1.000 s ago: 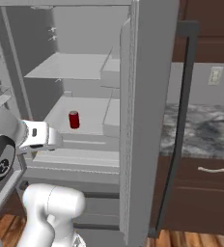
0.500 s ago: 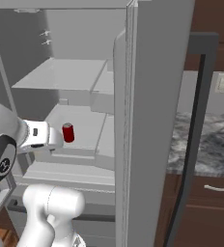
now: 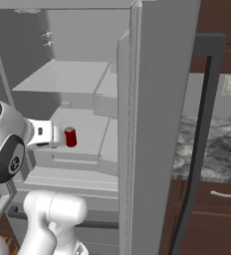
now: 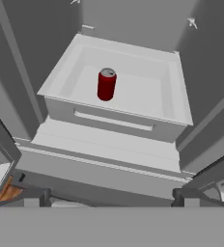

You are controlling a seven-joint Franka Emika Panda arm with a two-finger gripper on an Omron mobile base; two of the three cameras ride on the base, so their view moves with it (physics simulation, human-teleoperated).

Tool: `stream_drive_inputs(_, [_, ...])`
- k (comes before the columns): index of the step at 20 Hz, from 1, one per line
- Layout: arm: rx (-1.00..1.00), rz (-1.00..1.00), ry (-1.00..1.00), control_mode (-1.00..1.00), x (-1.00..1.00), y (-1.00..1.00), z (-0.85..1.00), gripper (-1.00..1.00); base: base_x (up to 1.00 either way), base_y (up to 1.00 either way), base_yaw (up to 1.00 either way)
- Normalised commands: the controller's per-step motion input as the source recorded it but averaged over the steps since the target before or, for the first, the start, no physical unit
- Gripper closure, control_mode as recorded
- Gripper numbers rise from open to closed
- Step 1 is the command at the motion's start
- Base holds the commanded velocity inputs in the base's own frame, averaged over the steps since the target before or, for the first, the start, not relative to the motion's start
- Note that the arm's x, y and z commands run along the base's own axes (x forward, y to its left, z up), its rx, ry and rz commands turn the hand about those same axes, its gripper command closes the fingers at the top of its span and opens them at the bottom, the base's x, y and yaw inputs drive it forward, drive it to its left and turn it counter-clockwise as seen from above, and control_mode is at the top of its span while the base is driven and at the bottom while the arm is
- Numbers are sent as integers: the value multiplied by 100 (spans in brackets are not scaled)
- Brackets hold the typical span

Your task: Open the fridge, grab two sodas, and place both sodas inside the bowl with ice on the dining counter.

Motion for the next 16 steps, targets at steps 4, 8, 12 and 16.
stream_drive_inputs(4, [6, 0, -19, -100, 18, 20, -45, -100, 0, 0, 0])
stream_drive_inputs(8, [5, 0, -18, -100, 14, 28, -58, -100, 0, 0, 0])
stream_drive_inputs(12, [4, -2, -9, -100, 1, 17, -54, -100, 0, 0, 0])
stream_drive_inputs(16, [5, -2, -11, -100, 8, 12, -66, -100, 0, 0, 0])
